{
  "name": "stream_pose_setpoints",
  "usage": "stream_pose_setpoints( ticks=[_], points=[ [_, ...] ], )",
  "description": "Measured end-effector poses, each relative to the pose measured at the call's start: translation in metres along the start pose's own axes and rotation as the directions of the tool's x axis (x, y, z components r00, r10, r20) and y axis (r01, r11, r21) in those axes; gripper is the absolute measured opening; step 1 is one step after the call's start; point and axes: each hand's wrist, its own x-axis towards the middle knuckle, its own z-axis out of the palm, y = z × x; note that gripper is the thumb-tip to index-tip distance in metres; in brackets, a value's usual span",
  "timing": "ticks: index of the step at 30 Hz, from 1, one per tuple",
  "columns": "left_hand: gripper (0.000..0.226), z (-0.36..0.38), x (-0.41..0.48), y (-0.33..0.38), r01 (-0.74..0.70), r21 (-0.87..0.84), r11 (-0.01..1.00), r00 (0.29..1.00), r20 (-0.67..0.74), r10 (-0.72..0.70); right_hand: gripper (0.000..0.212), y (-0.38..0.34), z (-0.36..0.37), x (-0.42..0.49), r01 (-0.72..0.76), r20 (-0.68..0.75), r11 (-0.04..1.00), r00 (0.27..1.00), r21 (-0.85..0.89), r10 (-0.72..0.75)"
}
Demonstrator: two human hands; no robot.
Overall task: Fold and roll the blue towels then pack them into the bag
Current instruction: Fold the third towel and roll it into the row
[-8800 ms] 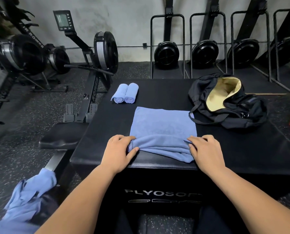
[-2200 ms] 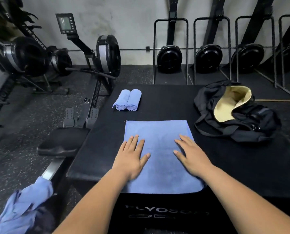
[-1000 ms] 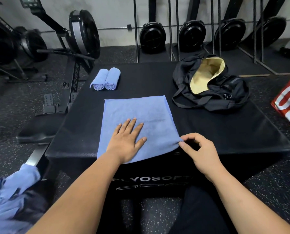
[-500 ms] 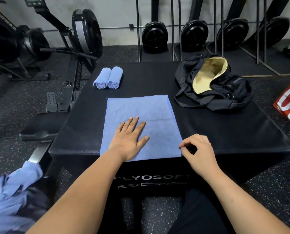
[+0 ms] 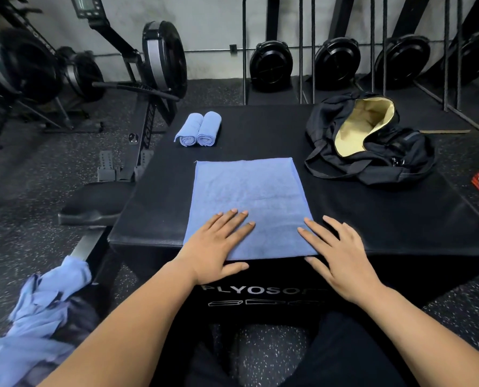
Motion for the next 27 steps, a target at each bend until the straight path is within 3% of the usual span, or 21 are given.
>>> stream_pose_setpoints(
  ticks=[5, 13, 20, 23, 27],
  points=[
    [0.087, 0.004, -0.031, -0.015, 0.048, 0.000, 0.999, 0.998, -0.048, -0.047, 0.047, -0.001, -0.004, 0.003, -0.101, -0.022, 0.960, 0.994, 0.261, 0.111],
    [0.067, 0.004, -0.061, -0.028, 0.089, -0.233, 0.968, 0.960, -0.239, -0.145, 0.024, -0.012, -0.011, 0.013, -0.230, -0.087, 0.806, 0.941, 0.545, 0.327],
    [0.022, 0.001, -0.080, -0.039, 0.243, -0.460, 0.854, 0.798, -0.406, -0.446, 0.016, -0.017, -0.020, 0.019, -0.409, 0.018, 0.612, 0.840, 0.677, 0.542],
    [0.016, -0.009, -0.079, -0.035, 0.302, -0.555, 0.775, 0.738, -0.379, -0.558, 0.024, -0.016, -0.020, 0.024, -0.454, 0.036, 0.540, 0.788, 0.709, 0.615],
    [0.012, -0.022, -0.070, -0.023, 0.333, -0.690, 0.643, 0.681, -0.296, -0.670, 0.029, -0.018, -0.022, 0.026, -0.461, 0.044, 0.508, 0.770, 0.727, 0.636]
  ],
)
